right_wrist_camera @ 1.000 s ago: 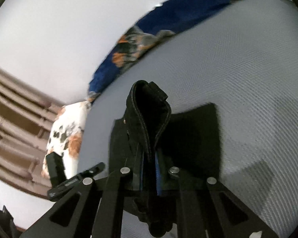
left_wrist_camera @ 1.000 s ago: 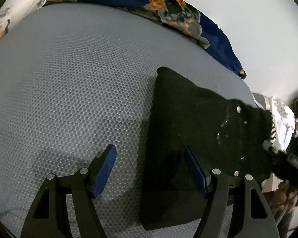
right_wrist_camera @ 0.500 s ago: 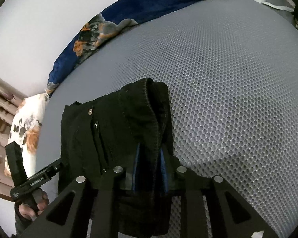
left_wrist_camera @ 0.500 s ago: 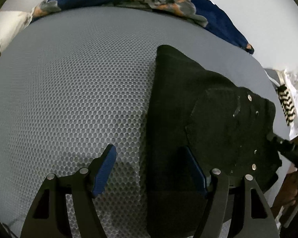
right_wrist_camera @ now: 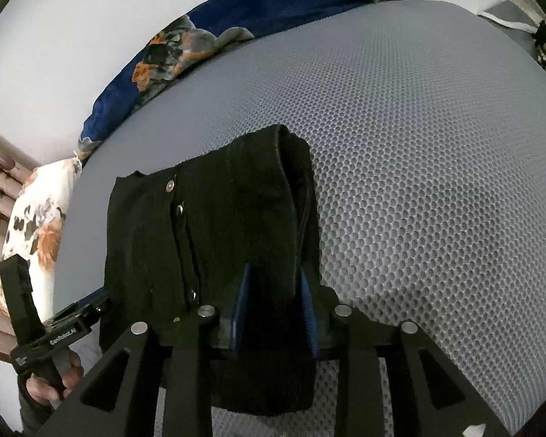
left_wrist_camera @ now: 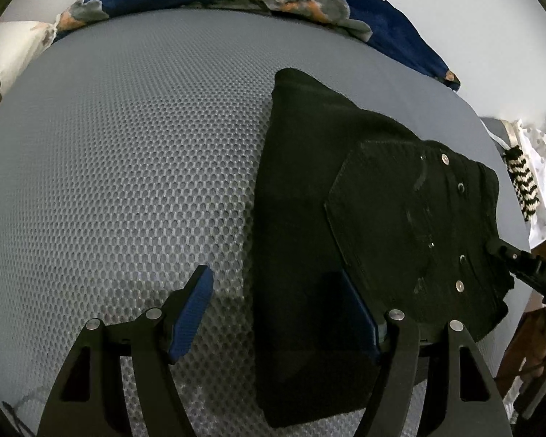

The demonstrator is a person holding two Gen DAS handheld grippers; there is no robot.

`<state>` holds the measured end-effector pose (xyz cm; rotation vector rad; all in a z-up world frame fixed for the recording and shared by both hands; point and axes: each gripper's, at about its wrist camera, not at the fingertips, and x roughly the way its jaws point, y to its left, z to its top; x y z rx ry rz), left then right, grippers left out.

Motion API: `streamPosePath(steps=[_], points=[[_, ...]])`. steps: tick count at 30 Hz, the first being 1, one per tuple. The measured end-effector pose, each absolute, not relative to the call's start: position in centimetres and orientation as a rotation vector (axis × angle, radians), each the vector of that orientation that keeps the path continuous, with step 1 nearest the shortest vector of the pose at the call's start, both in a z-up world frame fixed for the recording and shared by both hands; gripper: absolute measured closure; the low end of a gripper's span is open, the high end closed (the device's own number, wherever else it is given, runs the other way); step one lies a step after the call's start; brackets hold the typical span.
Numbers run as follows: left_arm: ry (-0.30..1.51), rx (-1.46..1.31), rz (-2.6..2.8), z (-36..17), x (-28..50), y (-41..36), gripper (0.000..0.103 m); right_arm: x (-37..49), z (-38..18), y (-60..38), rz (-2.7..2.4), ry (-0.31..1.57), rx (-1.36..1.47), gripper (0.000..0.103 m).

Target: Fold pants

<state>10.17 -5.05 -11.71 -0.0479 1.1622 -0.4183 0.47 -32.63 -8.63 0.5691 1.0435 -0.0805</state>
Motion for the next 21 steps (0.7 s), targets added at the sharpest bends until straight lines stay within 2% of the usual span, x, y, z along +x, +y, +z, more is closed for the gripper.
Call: streamPosePath(steps=[15, 17, 19, 21], points=[[1.162, -0.047, -0.440, -11.7, 7.7, -3.7, 0.032, -3.1, -7.4, -31.8, -0.060, 1.078, 0.587, 0.076], [1.162, -0.038, -0.441, -11.8, 7.4, -3.6, 0.032, -3.3, -7.3, -31.4, -0.059, 1.076, 0.564, 0.078], [1.161, -0.032, -0.440, -11.8, 7.3, -3.9, 0.032, -3.6, -6.7, -30.9, -0.066, 1.064, 0.513, 0.087], [1.166, -0.023, -0.442, -11.8, 7.2, -4.4, 0.032, -3.9, -6.1, -30.8, -0.063, 1.056, 0.502, 0.090]])
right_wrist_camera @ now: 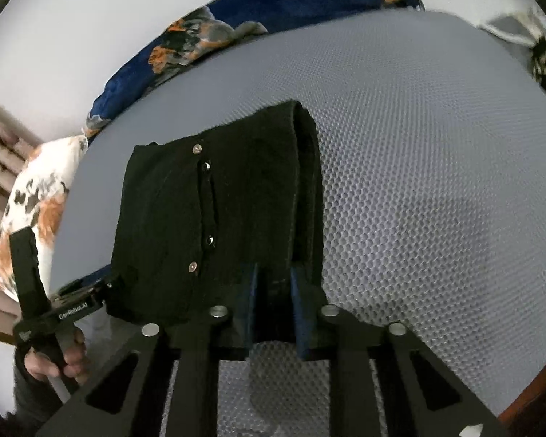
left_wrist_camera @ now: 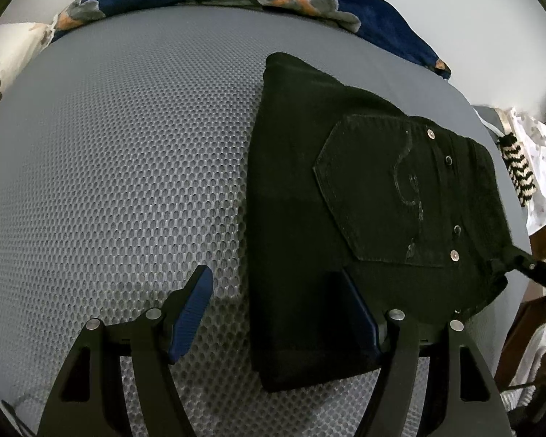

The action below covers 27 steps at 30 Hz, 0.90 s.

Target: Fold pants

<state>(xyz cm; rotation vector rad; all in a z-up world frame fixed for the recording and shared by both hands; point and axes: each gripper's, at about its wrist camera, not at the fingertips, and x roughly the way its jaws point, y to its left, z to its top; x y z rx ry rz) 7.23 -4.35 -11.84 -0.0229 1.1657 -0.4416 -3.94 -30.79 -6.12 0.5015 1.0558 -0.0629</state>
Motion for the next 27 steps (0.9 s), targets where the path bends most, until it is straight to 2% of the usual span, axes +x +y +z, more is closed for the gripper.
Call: streamPosePath(steps=[5, 15, 17, 19, 27], points=[[1.175, 0.001, -0.454, -11.8, 6.7, -3.9, 0.032, -5.0, -5.3, -30.7, -0.062, 1.062, 0.488, 0.092], [1.160, 0.045, -0.464, -11.7, 6.3, -3.7, 0.031, -4.1, -8.4, -31.5, -0.082, 1.123, 0.506, 0.091], [1.149, 0.044, -0.466, -11.6, 6.3, -4.0, 0.031, -4.2, -8.5, -31.7, -0.084, 1.120, 0.520, 0.085], [1.143, 0.038, -0.466, -11.5, 6.2, -4.1, 0.031, -4.3, -8.6, -32.3, -0.096, 1.114, 0.545, 0.072], [1.145, -0.032, -0.479, -10.7, 7.0, -1.5, 0.030, -3.9, -8.7, -33.8, -0.041, 1.110, 0.584, 0.059]])
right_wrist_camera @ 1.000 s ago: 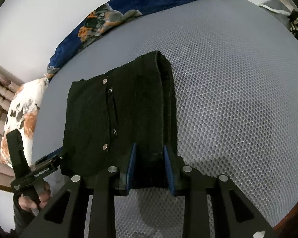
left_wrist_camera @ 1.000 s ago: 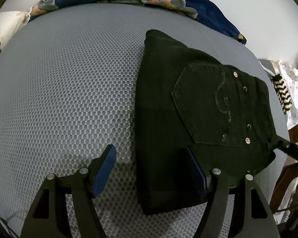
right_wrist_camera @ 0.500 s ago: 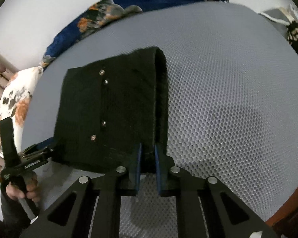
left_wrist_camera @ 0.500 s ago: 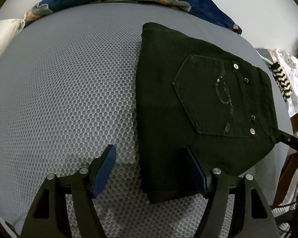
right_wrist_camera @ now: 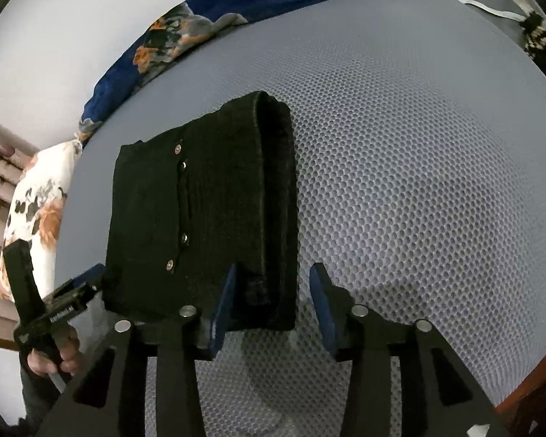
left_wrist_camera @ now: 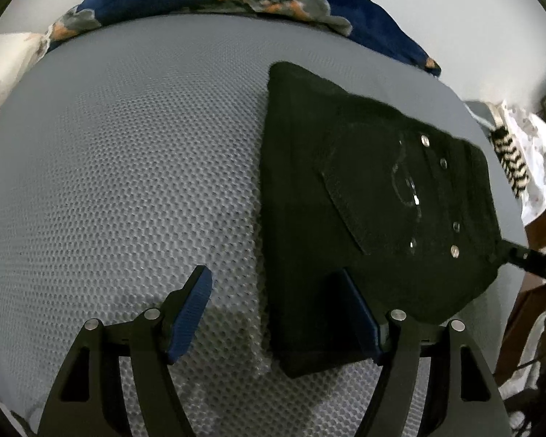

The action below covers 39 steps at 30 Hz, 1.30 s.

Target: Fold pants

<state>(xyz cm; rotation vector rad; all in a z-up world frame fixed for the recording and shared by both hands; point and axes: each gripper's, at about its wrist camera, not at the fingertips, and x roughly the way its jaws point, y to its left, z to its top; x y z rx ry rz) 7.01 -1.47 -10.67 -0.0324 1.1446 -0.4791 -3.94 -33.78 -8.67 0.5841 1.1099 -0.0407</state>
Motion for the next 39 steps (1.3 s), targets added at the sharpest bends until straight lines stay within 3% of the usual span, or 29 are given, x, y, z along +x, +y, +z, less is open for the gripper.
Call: streamPosePath(steps=[3, 15, 32, 39], points=[[1.187, -0.138, -0.500, -10.8, 8.0, -0.2, 0.030, -3.4, -9.2, -34.6, 0.018, 1.093, 0.634, 0.044], [1.279, -0.364, -0.608, -11.8, 11.1, 0.9, 0.030, -1.2, -12.8, -37.3, 0.191, 1.113, 0.857, 0.043], [1.336, -0.478, -0.771, -13.4, 14.6, -1.4, 0.031, 2.2, -14.0, -37.5, 0.340, 1.115, 0.928, 0.044], [1.338, -0.512, -0.869, -13.8, 14.6, -2.3, 0.030, 3.9, -14.2, -36.1, 0.421, 1.125, 0.897, 0.049]])
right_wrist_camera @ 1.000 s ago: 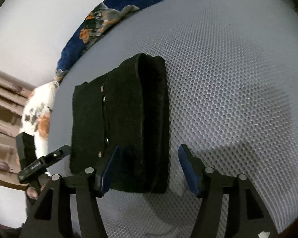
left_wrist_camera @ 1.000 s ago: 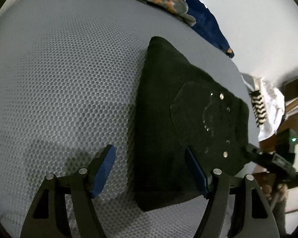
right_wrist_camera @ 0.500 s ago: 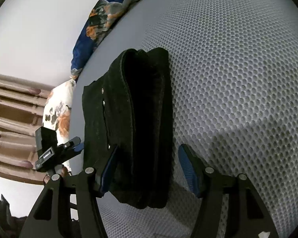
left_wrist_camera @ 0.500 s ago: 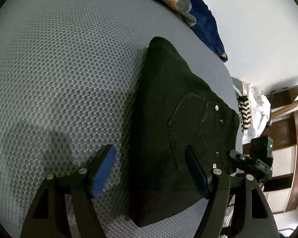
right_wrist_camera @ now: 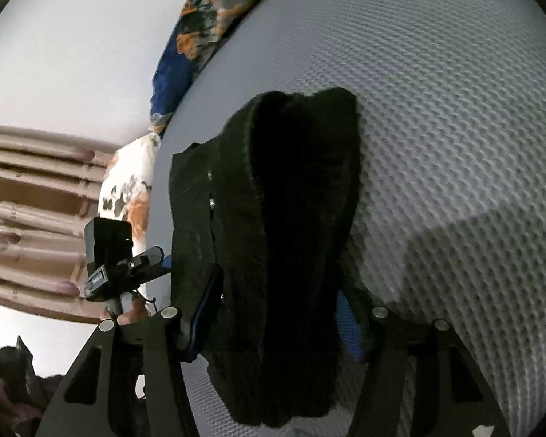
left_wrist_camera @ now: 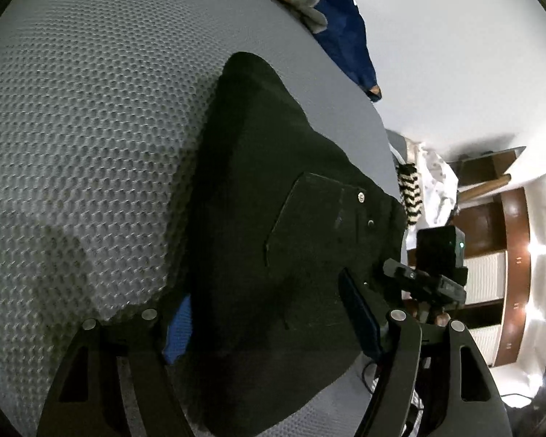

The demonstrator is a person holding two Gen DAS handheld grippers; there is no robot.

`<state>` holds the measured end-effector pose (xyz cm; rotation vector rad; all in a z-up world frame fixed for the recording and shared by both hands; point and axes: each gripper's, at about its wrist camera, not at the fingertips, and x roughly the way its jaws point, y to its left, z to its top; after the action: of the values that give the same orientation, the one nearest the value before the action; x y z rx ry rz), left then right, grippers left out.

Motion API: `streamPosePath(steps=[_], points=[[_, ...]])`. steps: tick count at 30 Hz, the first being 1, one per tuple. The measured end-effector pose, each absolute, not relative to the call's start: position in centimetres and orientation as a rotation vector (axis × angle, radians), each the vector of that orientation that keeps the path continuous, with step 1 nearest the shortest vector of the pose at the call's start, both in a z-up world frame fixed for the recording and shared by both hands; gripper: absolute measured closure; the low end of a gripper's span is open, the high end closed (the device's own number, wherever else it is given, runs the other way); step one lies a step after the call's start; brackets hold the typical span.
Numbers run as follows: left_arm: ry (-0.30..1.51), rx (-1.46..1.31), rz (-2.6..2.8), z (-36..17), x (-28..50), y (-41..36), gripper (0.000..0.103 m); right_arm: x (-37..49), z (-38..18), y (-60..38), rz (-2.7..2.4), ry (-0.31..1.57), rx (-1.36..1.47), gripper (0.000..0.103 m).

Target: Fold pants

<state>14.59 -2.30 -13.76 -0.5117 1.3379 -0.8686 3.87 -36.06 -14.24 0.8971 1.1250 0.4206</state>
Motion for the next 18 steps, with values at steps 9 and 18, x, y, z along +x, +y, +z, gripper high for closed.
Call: streamPosePath(steps=[9, 18], points=[[1.235, -0.347, -0.741, -12.9, 13.7, -3.1, 0.067, 3.7, -13.8, -35.6, 0.331, 1.078, 0.875, 0.068], [1.108, -0.209, -0.670, -9.6, 11.5, -6.1, 0.084, 4.2, -10.4, -33.6, 0.267, 1.056, 0.772, 0.076]])
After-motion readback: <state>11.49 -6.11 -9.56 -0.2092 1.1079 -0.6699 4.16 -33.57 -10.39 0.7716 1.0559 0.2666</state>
